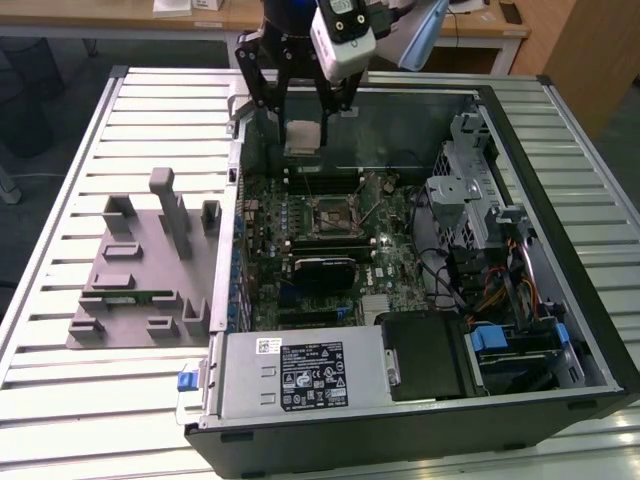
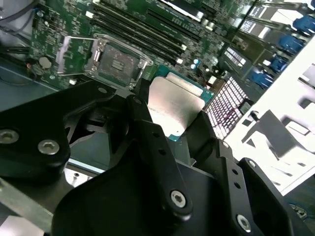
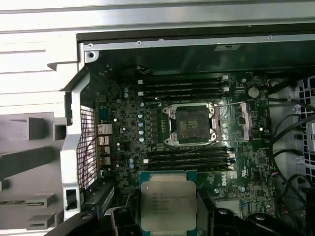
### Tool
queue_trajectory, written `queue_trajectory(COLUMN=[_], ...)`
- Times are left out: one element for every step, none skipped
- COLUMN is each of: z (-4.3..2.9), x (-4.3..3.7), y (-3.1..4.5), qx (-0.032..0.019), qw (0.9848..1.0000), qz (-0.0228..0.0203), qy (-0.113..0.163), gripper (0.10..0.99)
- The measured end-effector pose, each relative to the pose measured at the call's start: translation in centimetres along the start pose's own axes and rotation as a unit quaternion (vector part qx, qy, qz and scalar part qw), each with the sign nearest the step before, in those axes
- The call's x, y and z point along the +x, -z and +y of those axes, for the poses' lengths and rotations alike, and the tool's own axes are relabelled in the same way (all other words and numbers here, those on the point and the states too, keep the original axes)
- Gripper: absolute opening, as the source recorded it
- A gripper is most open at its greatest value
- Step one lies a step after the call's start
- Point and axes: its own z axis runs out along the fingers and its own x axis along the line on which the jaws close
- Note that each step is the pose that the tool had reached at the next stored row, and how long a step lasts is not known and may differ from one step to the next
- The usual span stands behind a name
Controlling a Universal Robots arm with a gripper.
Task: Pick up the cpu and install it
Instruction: 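Pick up the cpu and move it towards the insertion slot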
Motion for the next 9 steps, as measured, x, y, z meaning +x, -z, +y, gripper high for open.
queue_trajectory(z=[0.02, 0.04, 0.06, 0.08, 0.09, 0.11, 0.13, 0.15, 0.17], x=[-0.27, -0.51, -0.74, -0.99, -1.24, -1.47, -1.73, -1.99, -2.26], y=[-0.01, -0.02, -0.02, -0.03, -0.03, -0.04, -0.05, -0.05, -0.06], qx=[0.0, 0.0, 0.0, 0.0, 0.0, 0.0, 0.0, 0.0001, 0.0001], qw=[1.0, 1.0, 1.0, 1.0, 1.0, 1.0, 1.0, 1.0, 1.0], qz=[0.0001, 0.0002, 0.0002, 0.0003, 0.0004, 0.0005, 0.0006, 0.0007, 0.0008], qy=[0.0, 0.0, 0.0, 0.0, 0.0, 0.0, 0.0, 0.0, 0.0], gripper=[0.541, 0.541, 0.541, 0.541, 0.541, 0.541, 0.541, 0.541, 0.541])
